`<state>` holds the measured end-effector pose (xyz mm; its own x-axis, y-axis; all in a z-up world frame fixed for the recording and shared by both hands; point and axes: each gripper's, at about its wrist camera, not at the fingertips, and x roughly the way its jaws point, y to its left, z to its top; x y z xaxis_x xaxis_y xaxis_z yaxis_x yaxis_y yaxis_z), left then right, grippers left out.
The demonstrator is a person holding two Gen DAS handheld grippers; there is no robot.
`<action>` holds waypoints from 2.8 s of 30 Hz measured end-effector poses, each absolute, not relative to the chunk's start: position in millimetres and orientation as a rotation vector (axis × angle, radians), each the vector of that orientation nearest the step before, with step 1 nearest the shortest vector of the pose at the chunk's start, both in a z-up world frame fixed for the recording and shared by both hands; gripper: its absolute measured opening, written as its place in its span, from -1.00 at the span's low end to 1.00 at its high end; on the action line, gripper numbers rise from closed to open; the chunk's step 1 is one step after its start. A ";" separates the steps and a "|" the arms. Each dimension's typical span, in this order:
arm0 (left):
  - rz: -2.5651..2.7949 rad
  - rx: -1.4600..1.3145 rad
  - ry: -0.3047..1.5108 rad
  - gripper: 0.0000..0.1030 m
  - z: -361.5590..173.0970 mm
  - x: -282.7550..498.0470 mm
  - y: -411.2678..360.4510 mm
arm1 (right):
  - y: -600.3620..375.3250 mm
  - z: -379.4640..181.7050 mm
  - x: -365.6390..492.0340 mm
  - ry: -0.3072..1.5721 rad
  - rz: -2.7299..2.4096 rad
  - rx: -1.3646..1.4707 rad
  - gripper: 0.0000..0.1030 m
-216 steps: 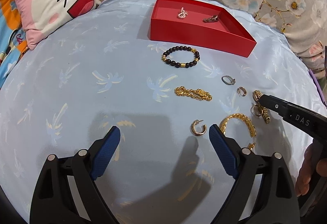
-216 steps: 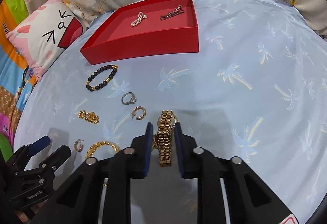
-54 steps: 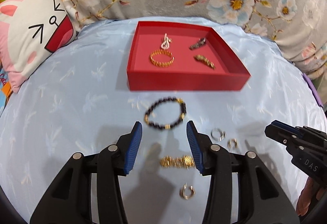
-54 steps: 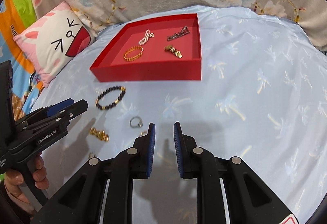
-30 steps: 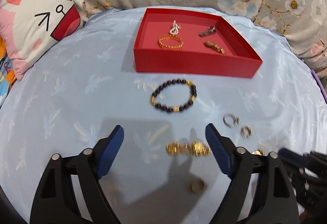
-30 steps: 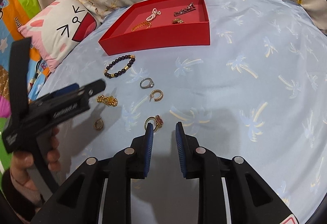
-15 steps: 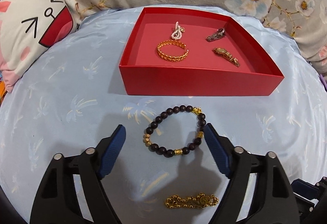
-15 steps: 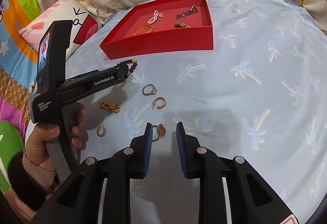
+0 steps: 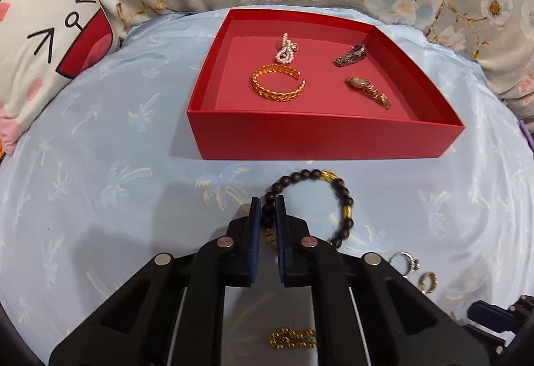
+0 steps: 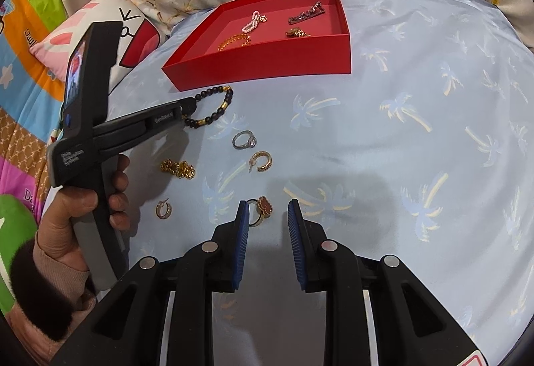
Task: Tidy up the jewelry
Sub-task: 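Grasp the black bead bracelet with the left tool while the right tool grasps a gold ring, then carry the bracelet and ring into the red box and open both tools, then lift both tools away from the red box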
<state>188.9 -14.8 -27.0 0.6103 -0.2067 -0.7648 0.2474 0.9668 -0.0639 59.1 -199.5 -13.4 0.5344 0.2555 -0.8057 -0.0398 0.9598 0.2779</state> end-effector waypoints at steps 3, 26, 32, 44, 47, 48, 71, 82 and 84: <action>-0.284 0.029 0.865 -0.87 -18.0 176.2 -10.3 | -198.4 -14.8 57.0 0.999 0.184 0.236 -0.54; -0.431 -0.053 0.852 -0.86 27.5 82.7 10.3 | -187.3 -26.6 68.9 0.998 0.189 0.208 -0.71; -0.444 -0.052 0.857 -0.86 28.8 79.0 5.8 | -192.6 -26.6 69.2 0.995 0.173 0.217 -0.83; -0.447 -0.034 0.741 -0.86 69.0 114.0 -7.2 | -215.4 29.7 92.1 0.863 0.163 0.205 -0.84; -0.451 -0.031 0.703 -0.86 81.8 135.9 -12.8 | -222.5 49.4 115.9 0.815 0.163 0.200 -0.84; -0.458 -0.033 0.689 -0.86 85.7 144.5 -15.6 | -224.1 55.3 126.5 0.800 0.159 0.191 -0.84; -0.386 0.035 0.748 -0.49 30.5 264.7 -60.8 | -210.6 7.8 258.6 0.878 0.106 0.129 -0.76; -0.274 0.010 0.690 0.10 49.0 222.1 -3.9 | -236.3 39.0 192.6 0.794 0.100 0.209 -0.45; -0.271 0.017 0.700 0.10 47.0 206.2 4.2 | -236.7 39.5 173.7 0.798 0.106 0.219 -0.45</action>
<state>206.2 4.2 47.0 0.7312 -0.2405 -0.6384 0.2521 0.9648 -0.0747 173.7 -236.7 39.5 0.6941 0.1765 -0.6979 -0.0118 0.9721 0.2342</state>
